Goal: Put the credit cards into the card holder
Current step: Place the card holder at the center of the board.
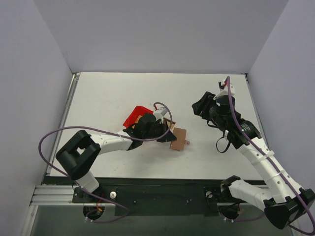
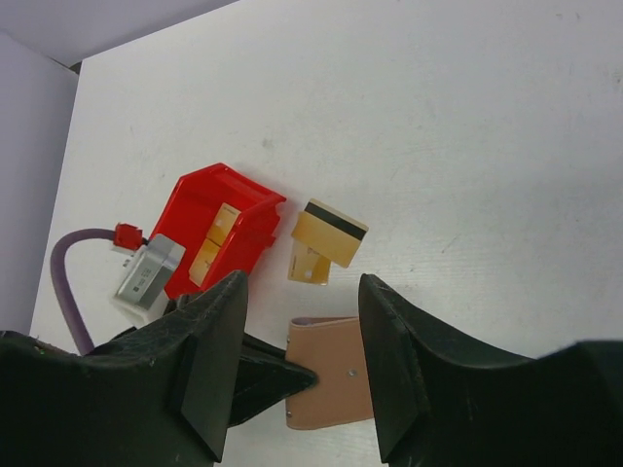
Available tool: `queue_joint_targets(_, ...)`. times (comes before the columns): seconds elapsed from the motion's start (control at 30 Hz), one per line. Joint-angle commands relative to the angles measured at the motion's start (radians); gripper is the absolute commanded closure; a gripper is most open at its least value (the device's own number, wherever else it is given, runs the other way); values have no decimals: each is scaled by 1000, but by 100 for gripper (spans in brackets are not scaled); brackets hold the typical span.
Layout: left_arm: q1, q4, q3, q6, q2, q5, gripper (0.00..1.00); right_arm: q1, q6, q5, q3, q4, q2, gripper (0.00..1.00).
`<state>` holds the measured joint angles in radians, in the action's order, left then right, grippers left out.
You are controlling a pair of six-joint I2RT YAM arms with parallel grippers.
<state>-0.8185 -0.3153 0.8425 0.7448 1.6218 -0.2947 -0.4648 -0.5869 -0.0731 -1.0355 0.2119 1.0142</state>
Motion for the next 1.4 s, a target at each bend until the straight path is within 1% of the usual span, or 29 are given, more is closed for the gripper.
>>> queue_joint_targets(0.0, -13, -225, 7, 88, 52, -90, 100, 8, -13, 19, 5, 9, -9, 53)
queue_joint_targets(0.07, -13, -269, -6, 114, 88, -113, 100, 8, -13, 21, 9, 9, -6, 52)
queue_joint_targets(0.13, -13, -364, -31, 154, 121, -132, 99, 11, -13, 21, 9, 11, -5, 52)
queue_joint_targets(0.2, -13, -401, -43, 183, 154, -142, 98, 18, -13, 22, 6, 9, 0, 51)
queue_joint_targets(0.37, -14, -409, -45, 188, 216, -149, 97, 31, -11, 32, -1, 11, 7, 51)
queue_joint_targets(0.43, -18, -374, -40, 162, 214, -133, 93, 32, -11, 32, -3, 11, 9, 50)
queue_joint_targets(0.53, -22, -271, -22, 119, 204, -92, 88, 35, -13, 36, 2, 11, 12, 50)
queue_joint_targets(0.73, -22, -191, -5, 84, 202, -61, 69, 37, -13, 21, 14, 11, 6, 50)
queue_joint_targets(0.93, -21, -133, 3, 50, 185, -38, 58, 37, -2, 10, 14, 11, -3, 50)
queue_joint_targets(1.0, -21, -107, 7, 31, 171, -26, 52, 37, -1, 7, 14, 11, -3, 50)
queue_joint_targets(1.23, -21, 42, 64, -38, 115, 37, 41, 35, 2, 9, 17, 11, 6, 50)
queue_joint_targets(1.37, -21, 114, 95, -74, 86, 72, 38, 37, 1, 9, 17, 11, 12, 50)
